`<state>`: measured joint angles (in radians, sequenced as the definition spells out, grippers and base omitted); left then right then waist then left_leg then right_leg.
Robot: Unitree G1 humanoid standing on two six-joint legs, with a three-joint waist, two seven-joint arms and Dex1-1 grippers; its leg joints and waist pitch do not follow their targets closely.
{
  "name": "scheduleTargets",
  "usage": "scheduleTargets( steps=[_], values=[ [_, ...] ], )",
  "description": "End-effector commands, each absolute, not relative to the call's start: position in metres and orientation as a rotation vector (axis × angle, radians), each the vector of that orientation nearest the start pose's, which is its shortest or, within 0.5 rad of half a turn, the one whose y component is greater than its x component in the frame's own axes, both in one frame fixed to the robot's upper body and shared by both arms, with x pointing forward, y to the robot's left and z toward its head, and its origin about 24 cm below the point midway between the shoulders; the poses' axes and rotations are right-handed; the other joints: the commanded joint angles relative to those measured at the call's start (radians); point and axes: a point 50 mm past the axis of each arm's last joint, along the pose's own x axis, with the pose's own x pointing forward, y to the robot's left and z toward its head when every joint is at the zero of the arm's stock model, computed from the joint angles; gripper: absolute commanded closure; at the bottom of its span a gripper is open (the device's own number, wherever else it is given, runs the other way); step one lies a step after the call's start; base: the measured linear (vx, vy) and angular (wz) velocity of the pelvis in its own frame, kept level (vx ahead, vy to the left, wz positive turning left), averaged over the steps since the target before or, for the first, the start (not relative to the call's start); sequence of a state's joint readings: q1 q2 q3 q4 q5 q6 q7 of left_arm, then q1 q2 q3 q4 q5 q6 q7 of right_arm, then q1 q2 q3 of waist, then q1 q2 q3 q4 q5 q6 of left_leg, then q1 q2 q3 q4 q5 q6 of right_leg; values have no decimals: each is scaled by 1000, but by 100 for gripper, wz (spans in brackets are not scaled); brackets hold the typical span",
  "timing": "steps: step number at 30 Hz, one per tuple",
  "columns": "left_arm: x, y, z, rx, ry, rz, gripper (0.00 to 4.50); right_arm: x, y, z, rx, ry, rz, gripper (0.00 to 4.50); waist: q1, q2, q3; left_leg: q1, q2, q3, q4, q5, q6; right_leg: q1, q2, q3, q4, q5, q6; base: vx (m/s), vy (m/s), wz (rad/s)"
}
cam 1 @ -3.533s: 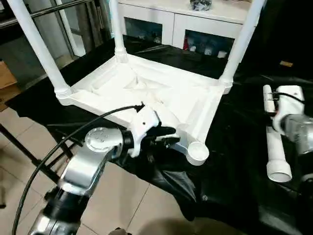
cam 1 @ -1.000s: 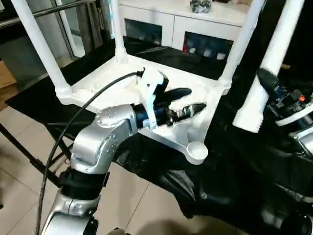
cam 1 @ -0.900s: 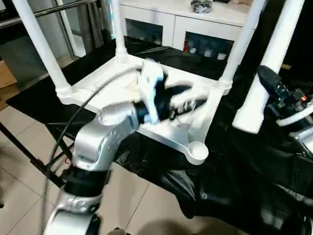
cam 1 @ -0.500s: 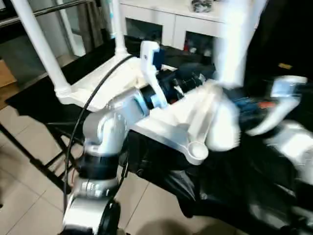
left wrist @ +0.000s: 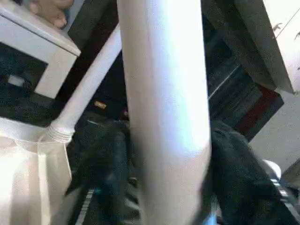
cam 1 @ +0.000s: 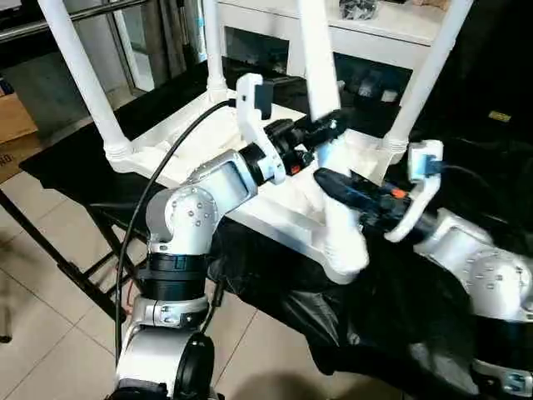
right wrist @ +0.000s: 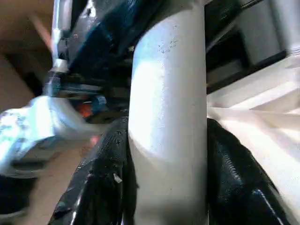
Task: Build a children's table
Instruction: Pick table leg
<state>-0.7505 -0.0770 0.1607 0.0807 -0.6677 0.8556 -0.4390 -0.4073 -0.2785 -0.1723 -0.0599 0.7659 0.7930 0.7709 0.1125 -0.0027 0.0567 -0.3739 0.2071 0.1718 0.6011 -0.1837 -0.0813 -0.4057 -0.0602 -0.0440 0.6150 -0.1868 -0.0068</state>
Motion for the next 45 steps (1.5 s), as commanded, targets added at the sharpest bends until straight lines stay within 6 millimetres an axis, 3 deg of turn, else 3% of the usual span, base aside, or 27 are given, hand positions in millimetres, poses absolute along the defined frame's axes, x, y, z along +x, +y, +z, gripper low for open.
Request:
scheduleTargets(
  steps=[1, 2, 7, 20, 23, 24, 28, 35, 45],
  values=[
    [323, 46, 190, -636, 123, -1015, 211, 295, -144, 142, 481, 78, 1006, 270, 0, -22, -71, 4, 10, 4, -60, -60, 31, 60, -62, 34, -69, -144, -176, 0, 0, 0],
    [318, 43, 189, -632, 138, -1046, 238, 296, -142, 141, 468, 80, 1006, 270, -2, -23, -70, 4, 10, 3, -61, -66, 31, 61, -62, 34, -70, -154, -171, 0, 0, 0],
    [312, 37, 185, -632, 155, -1064, 263, 297, -134, 140, 436, 84, 1019, 270, -2, -21, -71, 5, 11, 3, -61, -61, 35, 60, -60, 34, -69, -140, -168, 0, 0, 0],
    [316, 45, 190, -609, 94, -1069, 268, 298, -123, 140, 397, 111, 1046, 270, -1, -23, -72, 5, 10, 3, -61, -54, 35, 60, -60, 35, -66, -119, -165, 0, 0, 0],
    [316, 47, 190, -574, 86, -1095, 268, 296, -122, 140, 392, 150, 1071, 200, -3, -22, -71, 7, 10, 3, -61, -57, 32, 60, -59, 36, -66, -120, -164, 0, 0, 0],
    [316, 48, 190, -552, 85, -1112, 268, 296, -122, 140, 384, 165, 1078, 198, -2, -17, -72, 8, 11, 3, -62, -56, 30, 60, -59, 36, -64, -119, -163, 0, 0, 0],
    [316, 51, 192, -487, 77, -1178, 268, 297, -127, 141, 318, 215, 1103, 158, -2, -17, -72, 9, 10, 3, -61, -56, 25, 59, -57, 36, -64, -114, -162, 0, 0, 0],
    [315, 56, 203, -408, 47, -1322, 268, 289, -142, 141, 284, 344, 1206, 154, 0, -18, -73, 9, 9, 4, -59, -54, 30, 65, -59, 37, -60, -87, -184, 0, 0, 0],
    [310, 54, 206, -392, 38, -1399, 268, 283, -142, 131, 240, 440, 1259, 154, 0, -21, -74, 8, 11, 4, -57, -59, 26, 65, -60, 37, -58, -101, -201, 0, 0, 0]
  ],
)
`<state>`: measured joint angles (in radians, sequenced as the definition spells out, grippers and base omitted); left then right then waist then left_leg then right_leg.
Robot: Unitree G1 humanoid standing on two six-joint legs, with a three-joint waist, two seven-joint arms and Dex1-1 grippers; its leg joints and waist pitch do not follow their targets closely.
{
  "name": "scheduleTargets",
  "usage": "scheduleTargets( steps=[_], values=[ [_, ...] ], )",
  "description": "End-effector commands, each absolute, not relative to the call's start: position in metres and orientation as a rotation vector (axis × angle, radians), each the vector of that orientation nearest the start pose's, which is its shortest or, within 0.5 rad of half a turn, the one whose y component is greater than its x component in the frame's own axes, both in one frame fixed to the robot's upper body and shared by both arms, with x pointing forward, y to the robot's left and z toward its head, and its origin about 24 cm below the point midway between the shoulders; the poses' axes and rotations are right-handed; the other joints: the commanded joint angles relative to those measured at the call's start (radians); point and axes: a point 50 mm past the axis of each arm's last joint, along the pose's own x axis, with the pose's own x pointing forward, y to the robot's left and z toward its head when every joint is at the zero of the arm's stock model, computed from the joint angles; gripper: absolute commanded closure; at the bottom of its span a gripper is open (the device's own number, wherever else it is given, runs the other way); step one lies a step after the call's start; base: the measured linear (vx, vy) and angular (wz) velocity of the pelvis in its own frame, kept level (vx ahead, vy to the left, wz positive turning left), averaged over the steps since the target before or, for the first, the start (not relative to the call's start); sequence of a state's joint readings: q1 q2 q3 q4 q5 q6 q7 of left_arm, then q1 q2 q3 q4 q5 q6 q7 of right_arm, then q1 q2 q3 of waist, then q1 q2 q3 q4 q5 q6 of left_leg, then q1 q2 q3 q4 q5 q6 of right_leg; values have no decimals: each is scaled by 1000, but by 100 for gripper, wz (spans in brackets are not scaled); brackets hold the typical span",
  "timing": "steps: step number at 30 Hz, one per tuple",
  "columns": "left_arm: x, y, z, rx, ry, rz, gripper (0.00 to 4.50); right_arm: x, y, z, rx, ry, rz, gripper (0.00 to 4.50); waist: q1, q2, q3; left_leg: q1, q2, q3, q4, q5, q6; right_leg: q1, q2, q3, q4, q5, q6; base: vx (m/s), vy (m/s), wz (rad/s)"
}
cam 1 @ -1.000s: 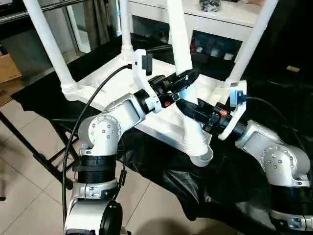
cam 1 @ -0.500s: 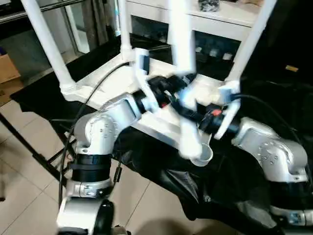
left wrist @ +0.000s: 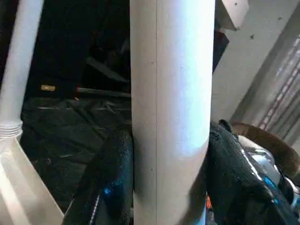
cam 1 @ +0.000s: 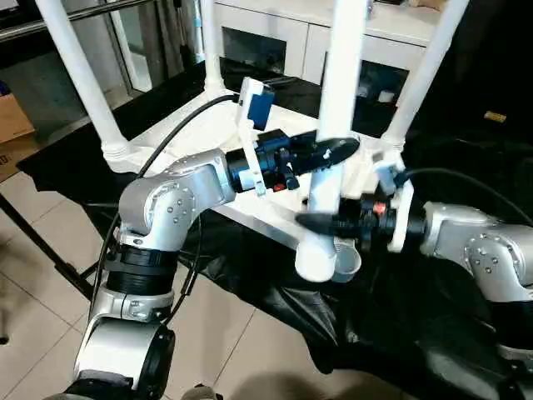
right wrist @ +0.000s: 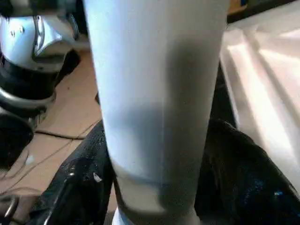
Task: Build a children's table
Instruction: Pick table leg
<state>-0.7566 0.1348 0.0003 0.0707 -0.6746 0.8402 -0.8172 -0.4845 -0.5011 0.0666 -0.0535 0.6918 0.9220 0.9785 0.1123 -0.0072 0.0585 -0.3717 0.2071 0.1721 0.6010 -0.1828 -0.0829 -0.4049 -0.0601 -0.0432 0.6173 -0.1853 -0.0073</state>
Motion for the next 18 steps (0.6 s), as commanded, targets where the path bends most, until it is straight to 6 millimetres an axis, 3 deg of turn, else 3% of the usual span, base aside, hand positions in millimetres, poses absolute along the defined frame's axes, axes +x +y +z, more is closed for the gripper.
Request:
scheduleTargets(
  steps=[1, 13, 18],
  values=[
    [310, 54, 206, -393, 38, -1401, 268, 282, -142, 130, 237, 443, 1260, 154, 0, -16, -75, 6, 11, 4, -57, -62, 27, 64, -60, 36, -62, -106, -200, 0, 0, 0],
    [310, 55, 206, -396, 40, -1410, 268, 281, -142, 126, 212, 466, 1268, 154, 2, -15, -77, 6, 11, 4, -55, -54, 32, 64, -60, 36, -59, -91, -206, 0, 0, 0],
    [309, 54, 205, -396, 44, -1415, 268, 281, -141, 127, 225, 454, 1277, 197, 2, -14, -77, 6, 11, 3, -55, -62, 32, 64, -60, 36, -59, -98, -208, 0, 0, 0]
  ],
)
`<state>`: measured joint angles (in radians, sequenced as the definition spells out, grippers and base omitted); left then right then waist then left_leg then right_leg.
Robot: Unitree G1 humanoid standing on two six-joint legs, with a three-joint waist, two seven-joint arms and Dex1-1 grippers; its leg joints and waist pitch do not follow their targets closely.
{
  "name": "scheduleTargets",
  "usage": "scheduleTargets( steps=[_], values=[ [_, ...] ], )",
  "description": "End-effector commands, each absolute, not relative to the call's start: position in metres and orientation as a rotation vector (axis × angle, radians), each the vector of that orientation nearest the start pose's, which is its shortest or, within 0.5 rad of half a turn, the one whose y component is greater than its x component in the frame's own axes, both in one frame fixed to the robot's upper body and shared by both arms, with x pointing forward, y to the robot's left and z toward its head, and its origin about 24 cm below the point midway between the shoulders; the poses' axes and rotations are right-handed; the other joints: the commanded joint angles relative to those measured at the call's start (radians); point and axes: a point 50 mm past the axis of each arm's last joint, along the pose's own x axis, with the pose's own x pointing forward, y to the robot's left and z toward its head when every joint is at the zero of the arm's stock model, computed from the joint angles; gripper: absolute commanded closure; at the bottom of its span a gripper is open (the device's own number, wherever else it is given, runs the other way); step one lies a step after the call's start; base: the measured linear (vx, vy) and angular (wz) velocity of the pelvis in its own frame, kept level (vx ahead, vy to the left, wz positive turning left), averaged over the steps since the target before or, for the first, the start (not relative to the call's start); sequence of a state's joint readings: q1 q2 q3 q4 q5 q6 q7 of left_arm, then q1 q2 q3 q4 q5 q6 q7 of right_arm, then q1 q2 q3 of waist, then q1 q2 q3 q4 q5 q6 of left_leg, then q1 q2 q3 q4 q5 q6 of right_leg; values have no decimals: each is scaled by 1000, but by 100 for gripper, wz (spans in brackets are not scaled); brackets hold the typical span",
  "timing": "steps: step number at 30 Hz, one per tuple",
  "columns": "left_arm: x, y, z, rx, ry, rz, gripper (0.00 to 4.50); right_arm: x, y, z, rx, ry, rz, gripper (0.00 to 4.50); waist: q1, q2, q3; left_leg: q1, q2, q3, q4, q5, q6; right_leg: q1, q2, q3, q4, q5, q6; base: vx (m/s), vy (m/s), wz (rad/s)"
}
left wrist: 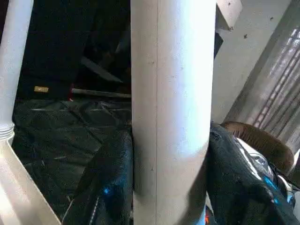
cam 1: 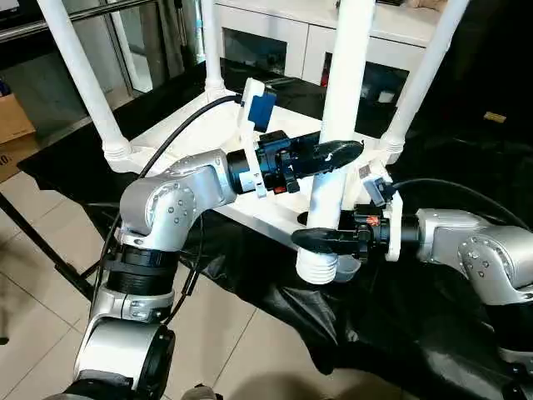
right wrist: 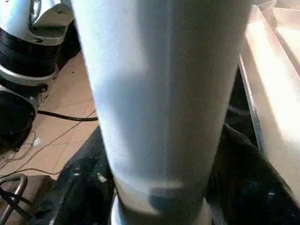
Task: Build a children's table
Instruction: Pick table leg
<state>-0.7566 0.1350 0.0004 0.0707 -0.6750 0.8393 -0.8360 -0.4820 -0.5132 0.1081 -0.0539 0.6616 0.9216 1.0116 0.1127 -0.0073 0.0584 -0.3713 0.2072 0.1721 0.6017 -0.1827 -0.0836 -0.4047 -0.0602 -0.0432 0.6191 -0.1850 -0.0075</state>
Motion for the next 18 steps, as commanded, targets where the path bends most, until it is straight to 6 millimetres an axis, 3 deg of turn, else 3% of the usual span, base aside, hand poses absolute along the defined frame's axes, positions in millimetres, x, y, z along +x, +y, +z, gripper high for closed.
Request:
scheduleTargets(
  steps=[1, 8, 11, 13, 15, 18],
  values=[
    [309, 54, 205, -397, 45, -1415, 268, 281, -141, 127, 229, 451, 1278, 207, 2, -14, -77, 6, 11, 3, -56, -62, 32, 64, -60, 36, -61, -99, -207, 0, 0, 0],
    [309, 54, 203, -397, 50, -1412, 268, 281, -140, 127, 241, 436, 1280, 252, 2, -15, -76, 6, 11, 4, -56, -70, 29, 63, -60, 36, -62, -113, -205, 0, 0, 0],
    [313, 56, 200, -391, 64, -1353, 198, 281, -139, 127, 249, 417, 1278, 256, 2, -12, -76, 6, 11, 3, -55, -77, 26, 63, -60, 36, -63, -123, -201, 0, 0, 0],
    [313, 57, 200, -406, 61, -1357, 195, 281, -139, 127, 252, 404, 1275, 257, 1, -14, -75, 6, 10, 3, -56, -79, 25, 63, -60, 36, -64, -131, -198, 0, 0, 0],
    [312, 58, 201, -427, 39, -1357, 164, 282, -138, 127, 258, 383, 1264, 257, 1, -8, -75, 6, 10, 2, -56, -84, 20, 63, -59, 35, -65, -139, -197, 0, 0, 0],
    [315, 62, 200, -435, -2, -1301, 144, 283, -138, 129, 277, 336, 1236, 259, 1, -12, -75, 6, 10, 3, -57, -92, 16, 62, -60, 36, -67, -149, -194, 0, 0, 0]
  ],
)
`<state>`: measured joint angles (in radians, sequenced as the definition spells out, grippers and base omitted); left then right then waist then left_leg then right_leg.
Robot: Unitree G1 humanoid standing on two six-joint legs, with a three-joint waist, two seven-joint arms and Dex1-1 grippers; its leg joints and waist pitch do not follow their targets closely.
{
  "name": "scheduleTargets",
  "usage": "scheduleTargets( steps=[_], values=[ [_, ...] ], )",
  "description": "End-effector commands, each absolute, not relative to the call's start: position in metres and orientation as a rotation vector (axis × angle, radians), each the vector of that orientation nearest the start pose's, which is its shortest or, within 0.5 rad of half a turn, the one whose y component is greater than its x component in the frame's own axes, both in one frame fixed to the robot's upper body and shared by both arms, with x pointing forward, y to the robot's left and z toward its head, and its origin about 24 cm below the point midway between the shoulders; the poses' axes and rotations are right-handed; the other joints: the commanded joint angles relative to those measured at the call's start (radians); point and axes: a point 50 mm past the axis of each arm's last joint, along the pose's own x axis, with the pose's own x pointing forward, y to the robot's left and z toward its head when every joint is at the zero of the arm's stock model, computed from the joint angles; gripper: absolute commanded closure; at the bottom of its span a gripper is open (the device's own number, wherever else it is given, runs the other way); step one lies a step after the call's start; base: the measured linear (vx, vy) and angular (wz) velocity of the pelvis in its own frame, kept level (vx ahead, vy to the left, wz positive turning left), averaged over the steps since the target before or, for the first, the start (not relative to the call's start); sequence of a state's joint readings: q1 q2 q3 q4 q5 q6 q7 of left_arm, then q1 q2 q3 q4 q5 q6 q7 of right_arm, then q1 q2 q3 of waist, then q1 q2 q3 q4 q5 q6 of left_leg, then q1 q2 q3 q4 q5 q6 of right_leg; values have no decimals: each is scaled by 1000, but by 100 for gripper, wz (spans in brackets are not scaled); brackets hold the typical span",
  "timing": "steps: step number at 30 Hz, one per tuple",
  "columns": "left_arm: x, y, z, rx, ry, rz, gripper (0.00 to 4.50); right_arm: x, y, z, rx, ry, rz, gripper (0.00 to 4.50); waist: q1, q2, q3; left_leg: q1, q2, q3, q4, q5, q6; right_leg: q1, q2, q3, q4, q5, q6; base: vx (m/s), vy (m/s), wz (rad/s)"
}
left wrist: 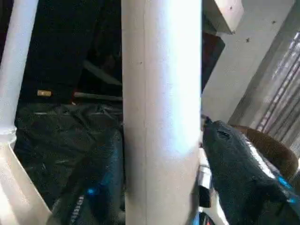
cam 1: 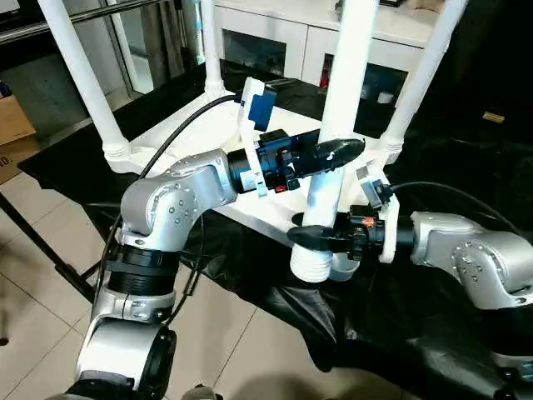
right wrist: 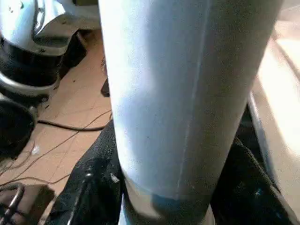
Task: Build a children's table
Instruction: Pick table leg
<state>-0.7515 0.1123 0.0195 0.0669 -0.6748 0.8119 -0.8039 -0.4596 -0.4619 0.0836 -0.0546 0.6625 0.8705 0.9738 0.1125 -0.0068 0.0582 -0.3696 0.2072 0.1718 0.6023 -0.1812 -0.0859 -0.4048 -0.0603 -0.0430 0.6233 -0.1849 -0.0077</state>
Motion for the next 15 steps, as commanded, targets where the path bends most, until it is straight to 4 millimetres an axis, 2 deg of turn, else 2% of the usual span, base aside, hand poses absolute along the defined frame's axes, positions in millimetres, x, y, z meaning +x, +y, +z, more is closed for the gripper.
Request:
scheduleTargets(
  steps=[1, 3, 6, 7, 11, 12, 13, 14, 15],
  values=[
    [316, 63, 200, -444, -19, -1278, 140, 284, -138, 131, 289, 312, 1225, 259, 1, -13, -74, 4, 10, 3, -57, -96, 18, 62, -60, 36, -72, -151, -193, 0, 0, 0],
    [317, 67, 198, -482, -28, -1247, 137, 285, -138, 135, 313, 269, 1207, 259, 1, -16, -75, 4, 10, 3, -58, -95, 21, 62, -60, 35, -72, -155, -188, 0, 0, 0],
    [316, 71, 195, -518, -29, -1226, 137, 287, -138, 140, 345, 200, 1175, 259, 1, -14, -75, 4, 10, 4, -58, -93, 23, 60, -59, 35, -72, -159, -184, 0, 0, 0],
    [316, 71, 195, -518, -29, -1226, 137, 287, -138, 140, 345, 200, 1175, 259, 1, -20, -75, 4, 10, 4, -58, -93, 23, 60, -59, 34, -72, -161, -183, 0, 0, 0],
    [315, 80, 187, -474, -32, -1154, 137, 292, -142, 138, 337, 157, 1052, 259, 0, -7, -74, 4, 12, 2, -60, -100, 14, 56, -61, 35, -74, -167, -177, 0, 0, 0],
    [315, 82, 186, -464, -32, -1146, 137, 293, -143, 138, 334, 153, 1033, 259, 1, -8, -74, 6, 11, 1, -62, -100, 10, 57, -60, 35, -73, -169, -172, 0, 0, 0],
    [316, 86, 180, -394, -16, -1101, 137, 298, -147, 134, 300, 155, 937, 259, -1, -8, -74, 5, 11, 1, -63, -97, 7, 56, -58, 35, -74, -172, -167, 0, 0, 0],
    [321, 93, 163, -210, 43, -1009, 137, 307, -156, 124, 196, 174, 760, 259, -3, -3, -72, 4, 11, -1, -65, -102, -4, 54, -58, 34, -78, -192, -145, 0, 0, 0],
    [322, 94, 159, -174, 54, -992, 137, 308, -159, 122, 171, 182, 728, 259, -6, -3, -72, 8, 9, -1, -68, -115, -19, 51, -55, 34, -80, -226, -116, 0, 0, 0]
  ],
)
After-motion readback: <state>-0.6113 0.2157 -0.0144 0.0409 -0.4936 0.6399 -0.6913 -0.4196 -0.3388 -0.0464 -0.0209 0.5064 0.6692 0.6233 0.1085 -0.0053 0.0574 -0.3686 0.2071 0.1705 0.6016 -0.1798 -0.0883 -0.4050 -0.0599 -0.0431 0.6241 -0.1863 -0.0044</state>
